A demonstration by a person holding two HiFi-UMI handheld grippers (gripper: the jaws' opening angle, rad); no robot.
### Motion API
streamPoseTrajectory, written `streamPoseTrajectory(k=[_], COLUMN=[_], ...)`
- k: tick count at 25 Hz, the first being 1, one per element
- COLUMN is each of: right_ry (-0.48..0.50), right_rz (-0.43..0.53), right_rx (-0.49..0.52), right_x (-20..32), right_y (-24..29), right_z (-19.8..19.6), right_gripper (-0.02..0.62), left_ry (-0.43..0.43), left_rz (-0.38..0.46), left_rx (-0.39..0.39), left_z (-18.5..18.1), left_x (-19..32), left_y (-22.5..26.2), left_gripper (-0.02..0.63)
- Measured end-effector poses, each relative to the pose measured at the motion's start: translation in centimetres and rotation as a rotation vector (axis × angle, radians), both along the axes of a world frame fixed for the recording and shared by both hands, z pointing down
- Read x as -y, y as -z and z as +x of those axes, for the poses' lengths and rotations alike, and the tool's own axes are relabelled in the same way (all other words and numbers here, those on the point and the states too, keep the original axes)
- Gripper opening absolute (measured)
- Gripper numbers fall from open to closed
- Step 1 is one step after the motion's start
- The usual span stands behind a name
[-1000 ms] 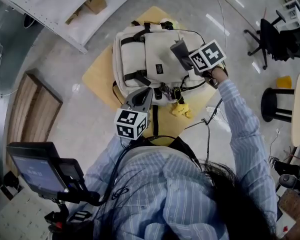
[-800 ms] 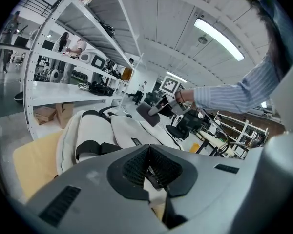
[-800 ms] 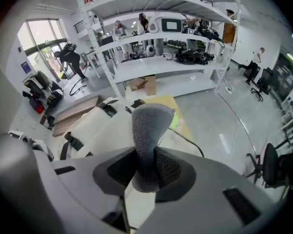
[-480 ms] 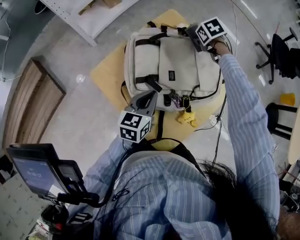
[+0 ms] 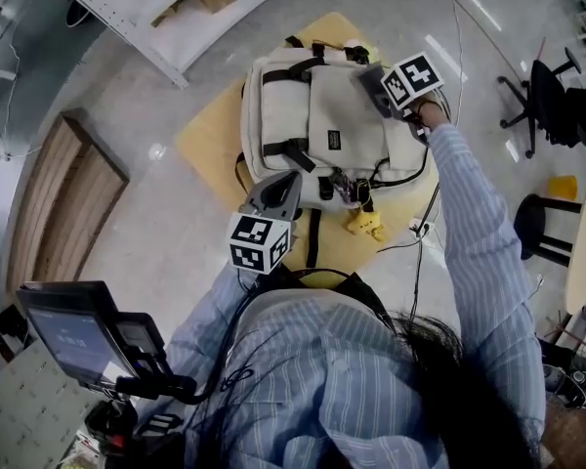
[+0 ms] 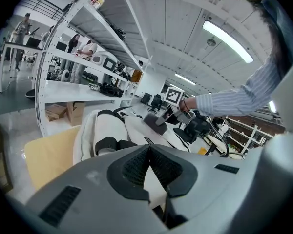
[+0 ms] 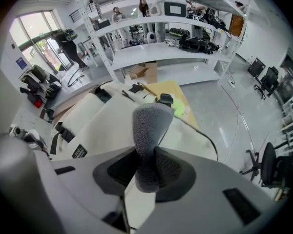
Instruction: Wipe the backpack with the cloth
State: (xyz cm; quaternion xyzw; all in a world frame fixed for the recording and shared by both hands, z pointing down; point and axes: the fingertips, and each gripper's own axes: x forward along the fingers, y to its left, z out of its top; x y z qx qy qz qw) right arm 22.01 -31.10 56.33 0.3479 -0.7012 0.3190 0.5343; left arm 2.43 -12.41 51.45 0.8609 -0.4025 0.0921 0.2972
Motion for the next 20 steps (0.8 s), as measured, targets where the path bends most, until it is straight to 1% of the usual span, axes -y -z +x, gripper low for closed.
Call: streamPoseTrajectory(k=[3, 5, 9, 14, 17, 20], right_ry=[-0.018, -0.035, -0.022, -0.021, -0.012, -0.047], right_rz=[0.002, 0.001, -0.006, 0.01, -0.028, -0.054], right_rx=[0.057, 0.079, 0.082, 0.086, 0.109, 0.138], right_x=[-3.4, -5.5, -10.0, -15.1, -18.5, -21.4], right_y=[0.3, 0.5, 0.4, 0.3, -0.5, -1.6], right_z=[0.0, 0.1, 0.0, -0.6, -1.4, -1.7], right_gripper=[0.094, 0.094, 0.094, 0.094, 0.094, 0.094], left_ry=[-0.019, -0.036, -0.065, -0.115, -0.139, -0.167], left_rz=[0.004, 0.011, 0.021, 0.026, 0.021, 0.02], left_rx=[-0.002, -0.002, -0.005, -0.008, -0.012, -0.016], left_z=[0.6, 1.1, 2.3, 4.0, 4.9, 5.8], left_x=[-0.2, -0.3, -0.6, -1.7, -2.4, -3.0], left_y=[0.2, 0.5, 1.0, 1.3, 1.2, 1.0], left_gripper=[0.005, 0.005, 0.005, 0.005, 0.005, 0.005])
